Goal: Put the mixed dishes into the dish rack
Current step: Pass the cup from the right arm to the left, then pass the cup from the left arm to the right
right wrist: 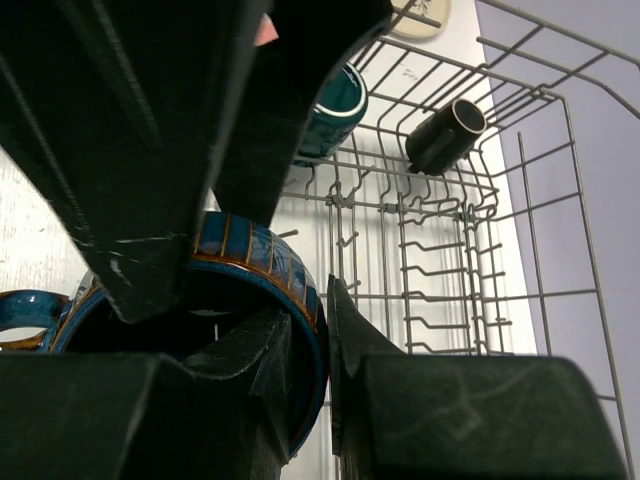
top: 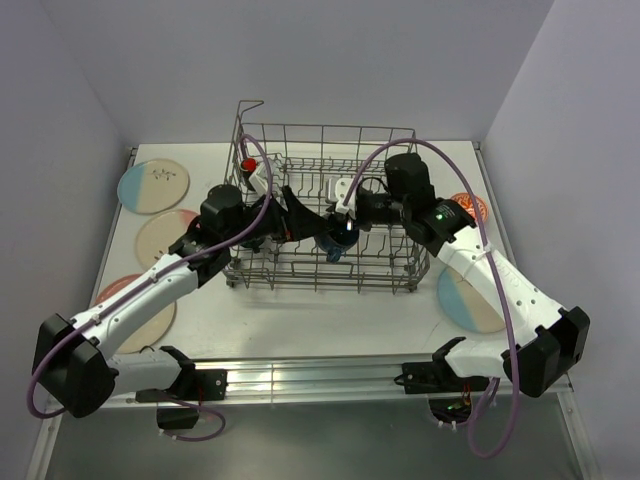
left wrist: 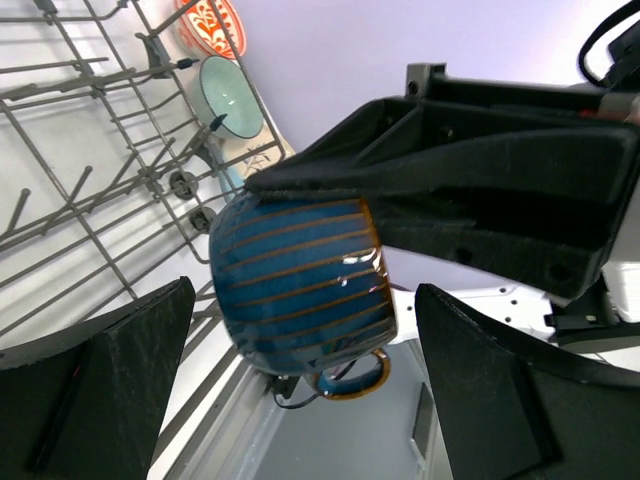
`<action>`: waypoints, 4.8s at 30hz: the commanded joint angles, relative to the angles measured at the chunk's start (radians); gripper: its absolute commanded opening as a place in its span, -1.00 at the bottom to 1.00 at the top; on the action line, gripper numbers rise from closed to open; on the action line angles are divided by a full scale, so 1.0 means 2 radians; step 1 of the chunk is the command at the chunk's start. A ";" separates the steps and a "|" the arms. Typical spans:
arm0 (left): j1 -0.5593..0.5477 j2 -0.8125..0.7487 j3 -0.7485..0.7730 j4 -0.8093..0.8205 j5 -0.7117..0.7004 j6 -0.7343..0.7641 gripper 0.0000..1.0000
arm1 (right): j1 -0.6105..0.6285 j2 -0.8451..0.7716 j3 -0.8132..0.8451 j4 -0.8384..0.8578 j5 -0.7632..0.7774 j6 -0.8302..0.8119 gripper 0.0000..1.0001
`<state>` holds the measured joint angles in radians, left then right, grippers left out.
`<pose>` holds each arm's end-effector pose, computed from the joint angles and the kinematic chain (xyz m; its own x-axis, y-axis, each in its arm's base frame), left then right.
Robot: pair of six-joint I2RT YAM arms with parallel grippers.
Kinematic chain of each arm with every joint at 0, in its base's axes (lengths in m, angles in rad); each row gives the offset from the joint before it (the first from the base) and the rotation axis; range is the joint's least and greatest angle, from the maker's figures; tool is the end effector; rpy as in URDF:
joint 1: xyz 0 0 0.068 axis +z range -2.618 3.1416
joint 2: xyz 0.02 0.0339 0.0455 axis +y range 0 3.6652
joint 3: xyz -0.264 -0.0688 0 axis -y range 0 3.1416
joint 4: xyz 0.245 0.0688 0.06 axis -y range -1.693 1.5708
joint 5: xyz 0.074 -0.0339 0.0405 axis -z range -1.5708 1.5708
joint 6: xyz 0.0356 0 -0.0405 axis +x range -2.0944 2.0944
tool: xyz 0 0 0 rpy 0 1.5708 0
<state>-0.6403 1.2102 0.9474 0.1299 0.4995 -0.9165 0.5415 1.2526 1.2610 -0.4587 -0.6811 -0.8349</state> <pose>0.2170 -0.1830 0.3409 -0.7829 -0.2853 -0.5529 0.4666 0.3186 -0.8251 0.2227 0.1601 0.3821 0.4065 -0.4275 -0.8075 -0.8713 0.0845 -0.4834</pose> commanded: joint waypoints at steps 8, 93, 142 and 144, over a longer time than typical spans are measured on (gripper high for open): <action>0.012 0.024 0.023 0.028 0.044 -0.023 0.87 | 0.008 -0.028 -0.007 0.062 0.008 -0.019 -1.00; 0.072 0.109 0.219 -0.242 0.019 -0.043 -0.81 | 0.055 -0.032 0.102 -0.278 0.005 -0.445 0.03; 0.073 0.078 0.161 -0.195 0.049 -0.090 -0.63 | 0.160 0.043 0.088 -0.175 0.173 -0.493 -0.99; 0.073 0.077 0.155 -0.188 0.051 -0.096 -0.49 | 0.154 0.042 0.094 -0.172 0.159 -0.475 -1.00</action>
<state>-0.4969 1.4288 1.2606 -0.3527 0.5388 -1.0599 0.8711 1.3659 1.4319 -0.8726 -0.3267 -1.8614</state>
